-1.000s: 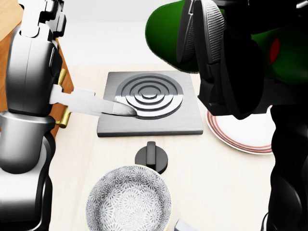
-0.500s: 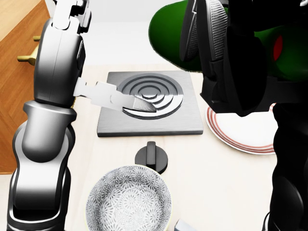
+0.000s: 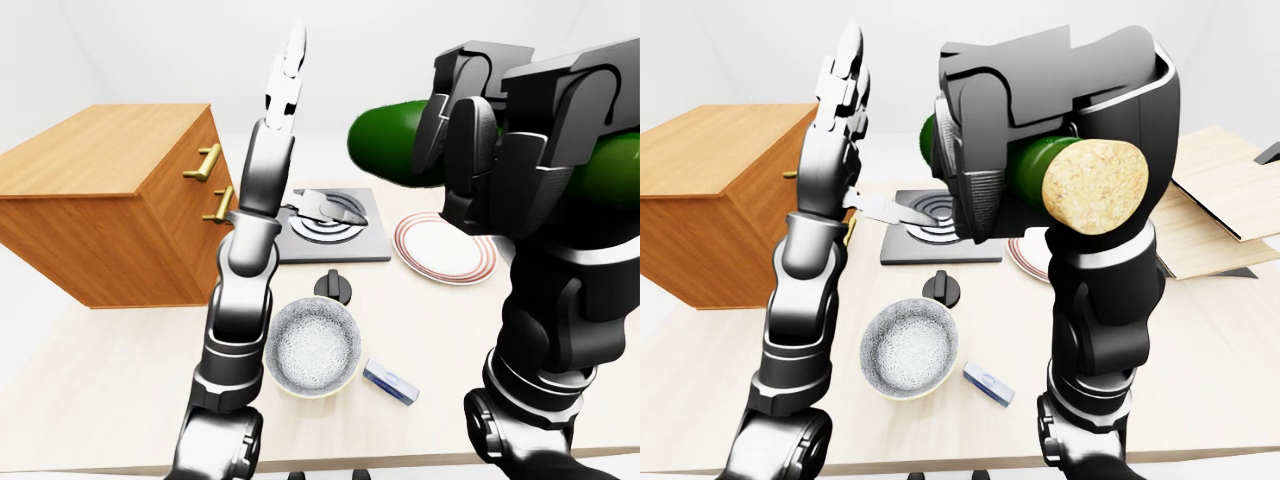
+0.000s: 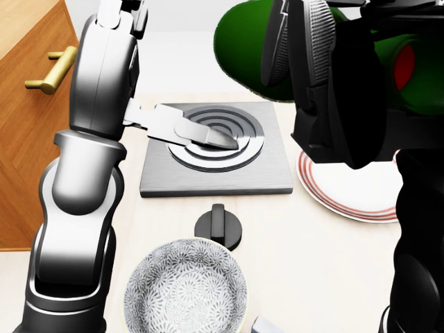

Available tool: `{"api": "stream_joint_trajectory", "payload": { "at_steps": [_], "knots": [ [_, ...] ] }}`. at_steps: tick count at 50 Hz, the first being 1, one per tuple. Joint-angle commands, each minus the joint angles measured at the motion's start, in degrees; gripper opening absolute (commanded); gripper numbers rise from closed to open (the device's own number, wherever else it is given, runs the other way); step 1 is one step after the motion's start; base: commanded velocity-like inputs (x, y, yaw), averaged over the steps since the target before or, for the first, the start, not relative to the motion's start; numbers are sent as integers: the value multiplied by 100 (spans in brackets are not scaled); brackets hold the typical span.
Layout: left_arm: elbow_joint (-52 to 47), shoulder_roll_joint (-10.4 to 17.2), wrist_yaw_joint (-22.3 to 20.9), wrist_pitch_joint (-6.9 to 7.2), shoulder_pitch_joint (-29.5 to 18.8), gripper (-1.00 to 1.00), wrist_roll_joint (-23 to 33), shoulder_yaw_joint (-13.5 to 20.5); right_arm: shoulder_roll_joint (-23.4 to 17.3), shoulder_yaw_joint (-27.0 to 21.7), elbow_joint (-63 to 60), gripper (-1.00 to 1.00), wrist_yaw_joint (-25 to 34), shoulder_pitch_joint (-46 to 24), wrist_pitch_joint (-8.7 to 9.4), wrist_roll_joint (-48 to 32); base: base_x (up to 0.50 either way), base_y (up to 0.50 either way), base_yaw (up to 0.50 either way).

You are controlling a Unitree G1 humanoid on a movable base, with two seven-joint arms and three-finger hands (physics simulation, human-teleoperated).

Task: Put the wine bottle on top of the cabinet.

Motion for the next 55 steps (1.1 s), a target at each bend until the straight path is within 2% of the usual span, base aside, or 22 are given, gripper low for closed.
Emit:
{"api": "stream_joint_trajectory", "payload": {
  "at_steps": [1,18,24,35,55],
  "knots": [
    [-289,-159,-65,0,-39,100,140,-163,-1,-70,-40,-100,-287,-12,0,-283,0,0,0],
    [-536,-487,-134,0,-241,100,331,-349,-27,-85,-40,-100,-316,9,0,-223,0,0,0],
    [-221,-460,-66,0,-425,100,252,-249,-47,-68,-14,-100,-313,-26,0,-232,0,0,0],
    [-133,-495,-13,0,-468,100,225,-291,-31,-55,-5,-100,-302,-15,0,-251,0,0,0],
    [-227,-882,-39,0,-654,100,474,-526,-64,-122,-22,-100,-283,-60,0,-211,0,0,0]
  ]
}}
